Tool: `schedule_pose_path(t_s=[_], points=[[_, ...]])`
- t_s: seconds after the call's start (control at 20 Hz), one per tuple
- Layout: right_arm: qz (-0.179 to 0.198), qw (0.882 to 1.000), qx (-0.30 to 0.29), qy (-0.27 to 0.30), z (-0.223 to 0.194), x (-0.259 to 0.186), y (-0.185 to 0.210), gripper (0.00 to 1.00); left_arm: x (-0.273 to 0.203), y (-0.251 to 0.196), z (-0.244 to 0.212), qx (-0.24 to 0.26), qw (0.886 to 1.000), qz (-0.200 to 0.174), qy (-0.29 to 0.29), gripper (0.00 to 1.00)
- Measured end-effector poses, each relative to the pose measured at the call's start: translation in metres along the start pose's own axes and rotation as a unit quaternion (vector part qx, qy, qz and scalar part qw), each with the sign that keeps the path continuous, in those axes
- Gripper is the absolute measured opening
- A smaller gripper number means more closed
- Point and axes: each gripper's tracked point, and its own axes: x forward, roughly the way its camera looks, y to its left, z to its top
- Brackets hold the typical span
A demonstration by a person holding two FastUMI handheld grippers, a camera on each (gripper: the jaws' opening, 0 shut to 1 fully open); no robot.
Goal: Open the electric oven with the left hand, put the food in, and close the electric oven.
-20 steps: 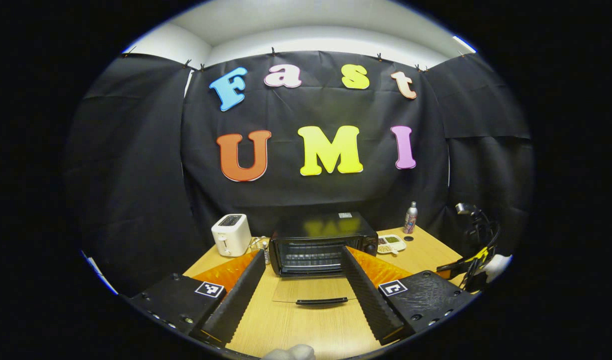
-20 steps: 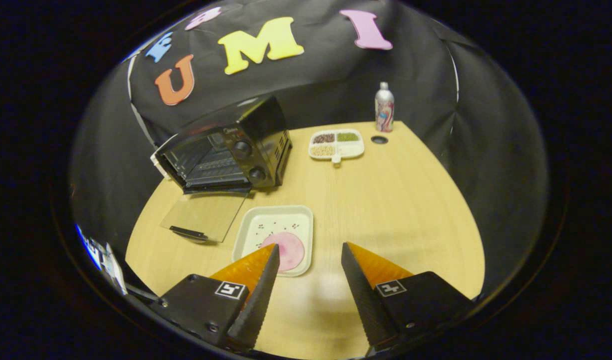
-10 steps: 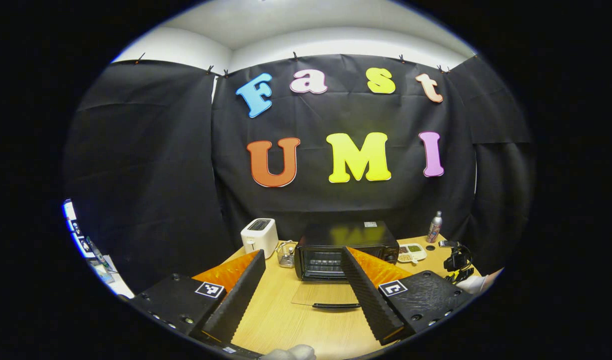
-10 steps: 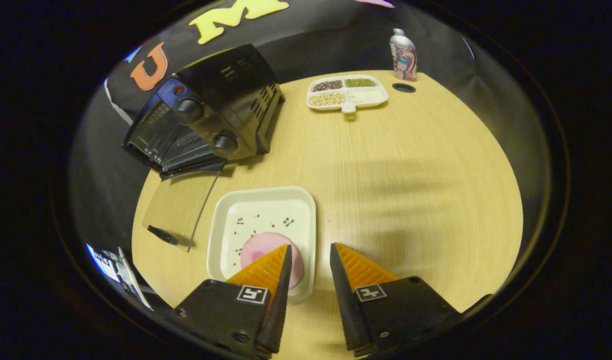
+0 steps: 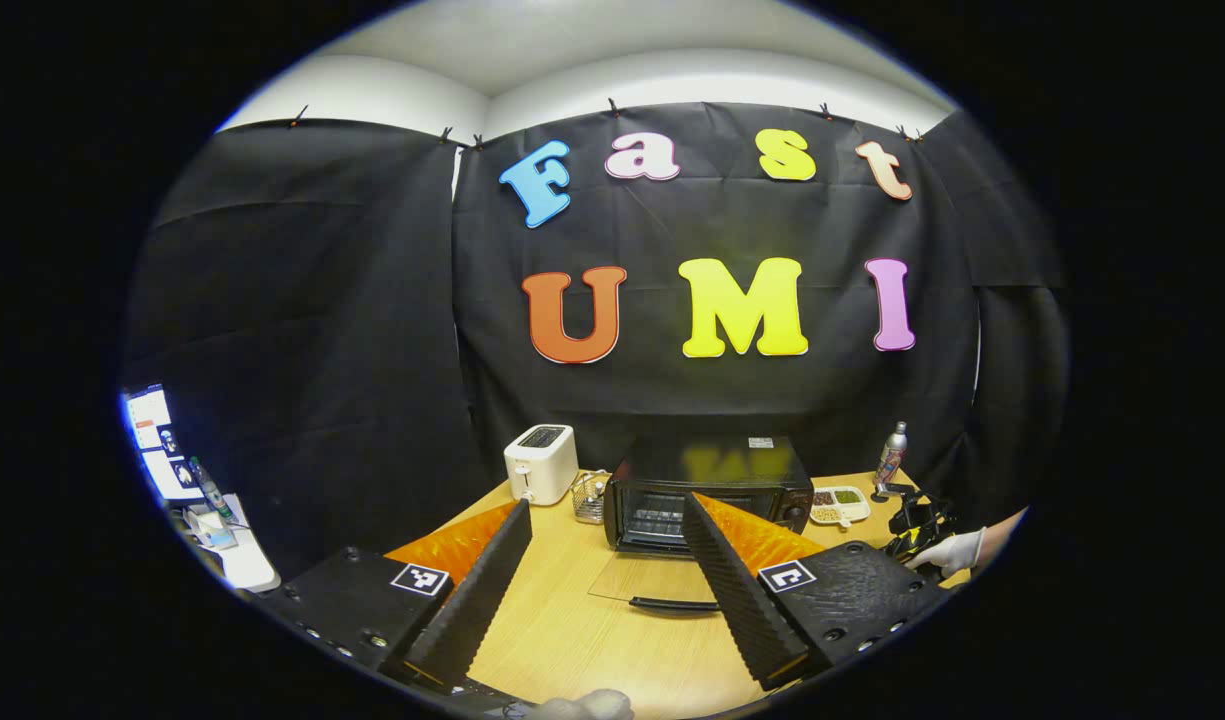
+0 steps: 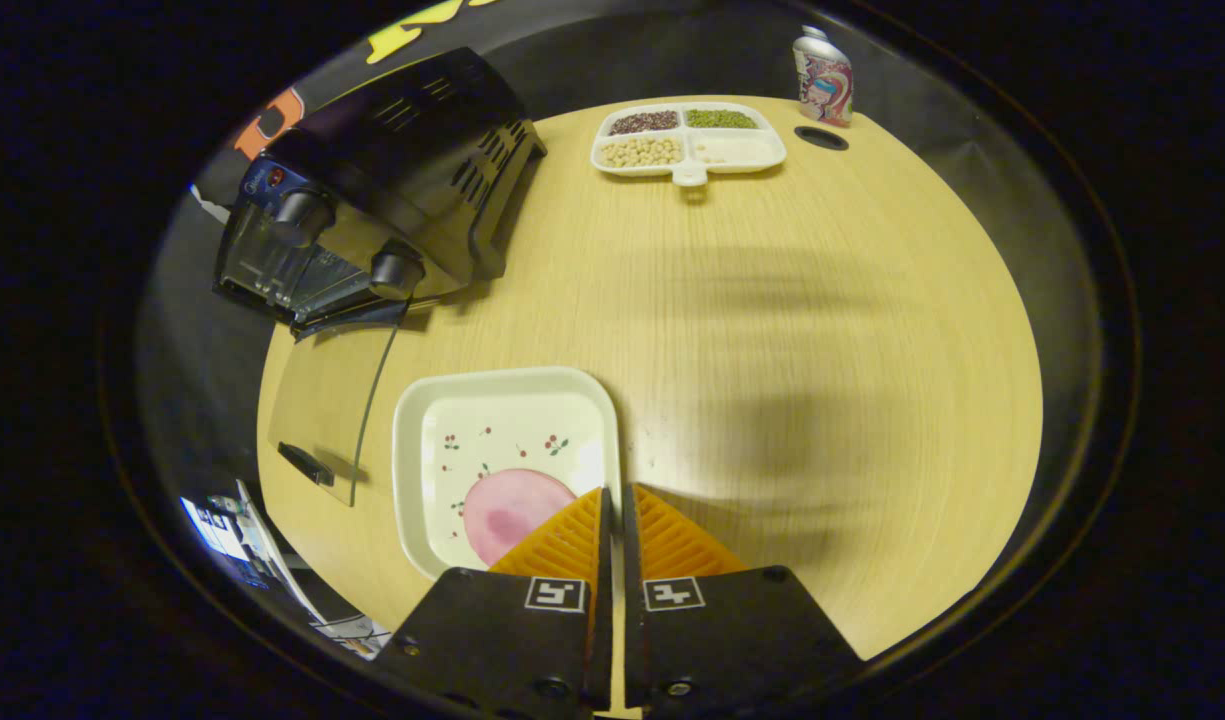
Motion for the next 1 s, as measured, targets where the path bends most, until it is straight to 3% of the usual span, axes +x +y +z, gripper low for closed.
schedule_pose_path(t_s=[0.3,0.6,1.0], points=[[0.047,0.999,-0.005,0.022,0.001,-0.001,0.0,0.03,-0.009,-0.001,-0.007,0.001,1.0,0.01,0.001,0.96],[0.151,0.984,0.092,0.017,-0.002,-0.003,0.0,0.02,-0.004,0.011,-0.008,0.002,1.0,-0.002,0.008,0.97],[0.176,0.962,0.202,-0.054,-0.012,-0.038,-0.006,0.01,0.014,0.016,0.006,0.004,0.999,-0.047,-0.003,0.96]])
